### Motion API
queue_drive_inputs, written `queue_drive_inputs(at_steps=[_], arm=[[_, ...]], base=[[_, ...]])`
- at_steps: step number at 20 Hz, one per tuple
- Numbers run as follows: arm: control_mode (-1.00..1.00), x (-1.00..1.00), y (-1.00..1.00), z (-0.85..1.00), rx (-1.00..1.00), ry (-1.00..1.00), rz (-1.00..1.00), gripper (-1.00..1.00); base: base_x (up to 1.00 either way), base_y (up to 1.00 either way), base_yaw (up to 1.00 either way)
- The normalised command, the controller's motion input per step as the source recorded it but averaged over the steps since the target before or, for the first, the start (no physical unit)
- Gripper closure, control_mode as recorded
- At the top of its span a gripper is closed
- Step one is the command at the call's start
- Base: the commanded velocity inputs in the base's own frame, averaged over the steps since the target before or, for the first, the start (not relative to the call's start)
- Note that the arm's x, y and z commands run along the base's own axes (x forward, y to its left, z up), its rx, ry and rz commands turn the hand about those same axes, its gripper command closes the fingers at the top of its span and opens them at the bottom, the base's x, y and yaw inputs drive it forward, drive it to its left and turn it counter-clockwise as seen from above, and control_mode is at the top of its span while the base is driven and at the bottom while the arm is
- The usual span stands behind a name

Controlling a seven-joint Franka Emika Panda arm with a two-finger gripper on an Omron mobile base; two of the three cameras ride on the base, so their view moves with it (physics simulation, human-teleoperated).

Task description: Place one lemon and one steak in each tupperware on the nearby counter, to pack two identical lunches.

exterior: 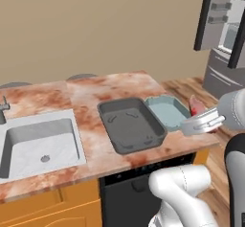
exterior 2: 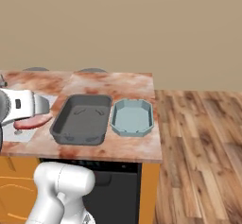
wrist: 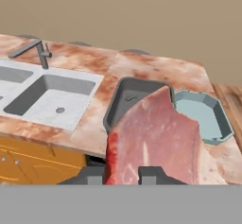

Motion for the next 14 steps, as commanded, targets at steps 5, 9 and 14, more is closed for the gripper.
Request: queue_drive_inputs(at_steps=[5,9,14], arm=[[1.00,0.00,0.00,0.00,0.00,0.00,0.00,1.00],[1.00,0.00,0.00,0.00,0.00,0.00,0.00,1.00],[-1.00,0.40,0.10,-0.53,0.00,0.07,0.03,1.00]], base=[[0.70,0.08,0.06],[0.58,0.11,0.05],[0.10,0.02,0.01]])
